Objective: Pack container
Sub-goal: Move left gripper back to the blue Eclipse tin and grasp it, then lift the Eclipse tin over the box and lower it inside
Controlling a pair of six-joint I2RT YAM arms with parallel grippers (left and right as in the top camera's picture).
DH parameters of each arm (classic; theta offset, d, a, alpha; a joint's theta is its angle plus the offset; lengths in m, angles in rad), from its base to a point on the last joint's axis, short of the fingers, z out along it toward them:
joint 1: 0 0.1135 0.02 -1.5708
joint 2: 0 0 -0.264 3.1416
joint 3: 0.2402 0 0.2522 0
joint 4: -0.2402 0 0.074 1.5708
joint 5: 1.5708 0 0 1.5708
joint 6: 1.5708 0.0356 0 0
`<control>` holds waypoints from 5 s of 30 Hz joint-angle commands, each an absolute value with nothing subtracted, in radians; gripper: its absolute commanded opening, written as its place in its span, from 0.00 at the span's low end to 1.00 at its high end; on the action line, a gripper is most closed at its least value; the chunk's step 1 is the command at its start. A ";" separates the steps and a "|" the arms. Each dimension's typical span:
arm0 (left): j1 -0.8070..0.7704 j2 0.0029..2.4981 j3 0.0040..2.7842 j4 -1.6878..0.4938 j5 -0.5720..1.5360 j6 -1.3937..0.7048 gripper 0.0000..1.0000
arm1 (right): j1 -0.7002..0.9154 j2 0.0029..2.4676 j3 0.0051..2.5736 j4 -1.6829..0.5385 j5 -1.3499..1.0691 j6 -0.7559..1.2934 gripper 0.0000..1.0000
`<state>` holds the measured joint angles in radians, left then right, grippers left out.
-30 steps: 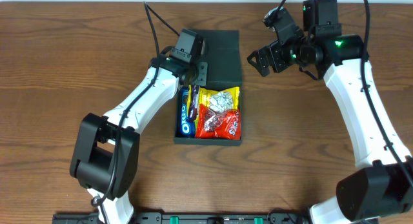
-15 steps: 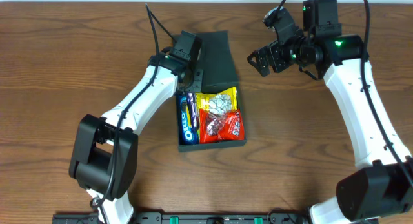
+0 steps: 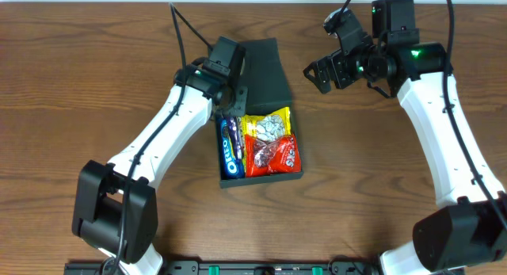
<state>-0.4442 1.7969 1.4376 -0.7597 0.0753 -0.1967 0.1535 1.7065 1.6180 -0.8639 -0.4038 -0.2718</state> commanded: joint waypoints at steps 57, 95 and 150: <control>-0.194 2.125 1.443 -0.401 -0.093 -0.181 0.68 | 0.144 1.702 1.627 -0.773 -0.404 -0.216 0.99; -0.177 2.163 1.445 -0.501 0.067 -0.179 0.34 | 0.143 1.702 1.627 -0.732 -0.397 -0.213 0.99; -0.563 1.742 1.401 -1.013 0.154 -0.365 0.13 | 0.112 1.702 1.627 -0.718 -0.337 -0.214 0.99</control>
<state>-0.5667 1.7691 1.4067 -1.0039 0.1539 -0.3275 0.1215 1.7065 1.6180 -0.7200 -0.3393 -0.2260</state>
